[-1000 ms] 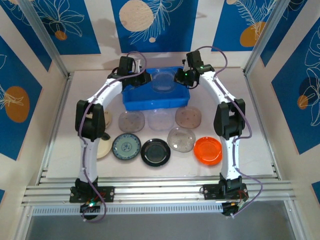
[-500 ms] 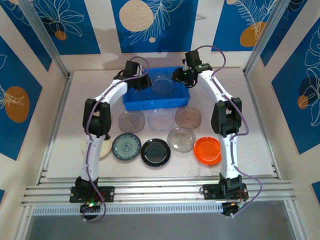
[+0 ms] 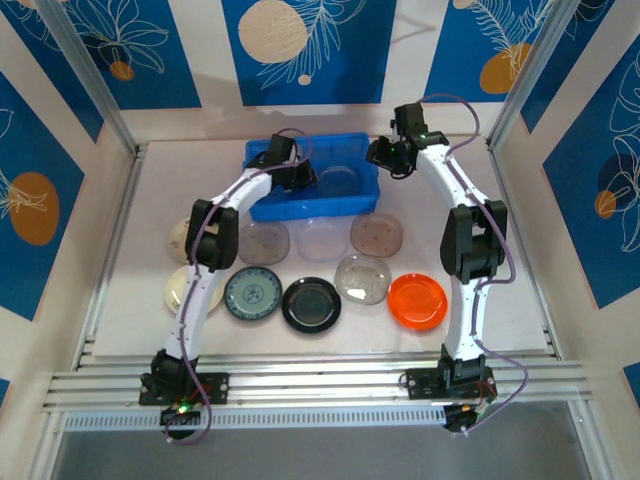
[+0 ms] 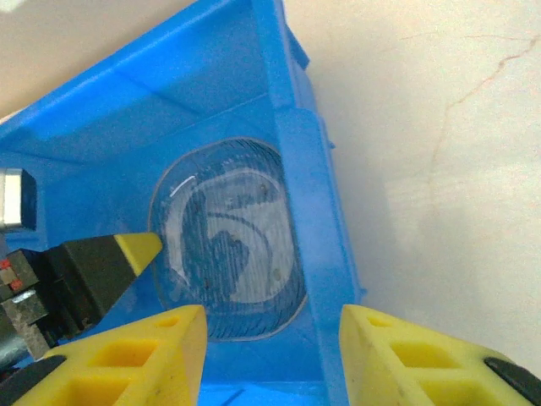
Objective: Place the plates into the plastic bin on the countertop
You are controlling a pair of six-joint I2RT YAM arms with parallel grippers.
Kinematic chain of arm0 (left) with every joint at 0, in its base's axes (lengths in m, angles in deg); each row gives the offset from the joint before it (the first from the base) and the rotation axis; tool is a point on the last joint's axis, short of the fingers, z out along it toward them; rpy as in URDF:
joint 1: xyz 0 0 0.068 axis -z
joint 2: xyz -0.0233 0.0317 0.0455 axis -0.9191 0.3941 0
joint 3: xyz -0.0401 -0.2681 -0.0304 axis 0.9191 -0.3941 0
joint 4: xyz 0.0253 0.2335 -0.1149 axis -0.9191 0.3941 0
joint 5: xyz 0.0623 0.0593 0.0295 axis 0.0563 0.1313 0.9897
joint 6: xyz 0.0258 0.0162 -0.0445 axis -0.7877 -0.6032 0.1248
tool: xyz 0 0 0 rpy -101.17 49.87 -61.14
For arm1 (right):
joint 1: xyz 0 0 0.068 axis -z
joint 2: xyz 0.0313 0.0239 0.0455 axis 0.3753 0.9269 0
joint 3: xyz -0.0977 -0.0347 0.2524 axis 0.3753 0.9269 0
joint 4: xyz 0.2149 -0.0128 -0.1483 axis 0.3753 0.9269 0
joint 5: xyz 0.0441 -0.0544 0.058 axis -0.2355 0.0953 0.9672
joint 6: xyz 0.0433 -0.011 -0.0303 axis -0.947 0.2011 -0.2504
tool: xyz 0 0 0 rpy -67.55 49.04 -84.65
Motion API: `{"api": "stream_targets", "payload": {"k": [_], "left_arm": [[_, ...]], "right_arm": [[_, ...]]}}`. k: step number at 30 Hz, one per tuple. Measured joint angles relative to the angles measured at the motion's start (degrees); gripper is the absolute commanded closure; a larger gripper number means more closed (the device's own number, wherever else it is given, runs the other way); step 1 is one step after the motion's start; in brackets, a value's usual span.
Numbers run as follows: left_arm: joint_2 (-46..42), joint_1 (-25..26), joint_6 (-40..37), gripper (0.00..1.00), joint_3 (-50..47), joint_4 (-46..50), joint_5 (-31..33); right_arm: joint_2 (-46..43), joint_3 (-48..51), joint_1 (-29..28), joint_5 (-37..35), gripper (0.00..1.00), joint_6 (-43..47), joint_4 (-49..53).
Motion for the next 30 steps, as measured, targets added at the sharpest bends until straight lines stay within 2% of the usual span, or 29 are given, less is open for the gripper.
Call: {"api": "stream_targets", "payload": {"k": [2,6,8,10,13,18,24,27,30], "left_arm": [[0.0,0.1,0.0,0.99,0.2,0.0,-0.1],[0.0,0.2,0.1,0.71,0.4,0.0,-0.1],[0.0,0.2,-0.3,0.64,0.4,0.0,-0.2],[0.0,0.2,-0.8,0.5,0.3,0.0,-0.2],[-0.4,0.2,-1.7,0.42,0.2,-0.4,-0.2],[-2.4,0.3,-4.1,0.33,-0.4,-0.3,0.3],[-7.3,0.3,-7.2,0.28,-0.7,0.5,2.6],[-12.2,0.4,-9.2,0.27,-2.5,1.0,4.5],[-20.4,0.7,-11.6,0.26,-8.3,1.2,7.4]], "right_arm": [[0.0,0.5,0.0,-0.5,0.53,0.7,-0.1],[0.0,2.1,-0.4,-1.3,0.53,2.1,0.2],[0.0,2.8,-0.9,-1.8,0.53,2.6,0.4],[-0.2,4.0,-1.2,-2.4,0.53,2.9,0.2],[-1.0,7.0,-1.5,-3.0,0.53,3.2,0.0],[-3.5,7.6,-1.4,-4.1,0.53,4.2,1.3],[-12.6,12.1,-0.4,-5.6,0.53,4.7,0.9],[-17.9,16.3,0.0,-6.2,0.53,4.7,0.1],[-23.4,22.3,0.3,-6.4,0.54,4.6,-0.5]]}}
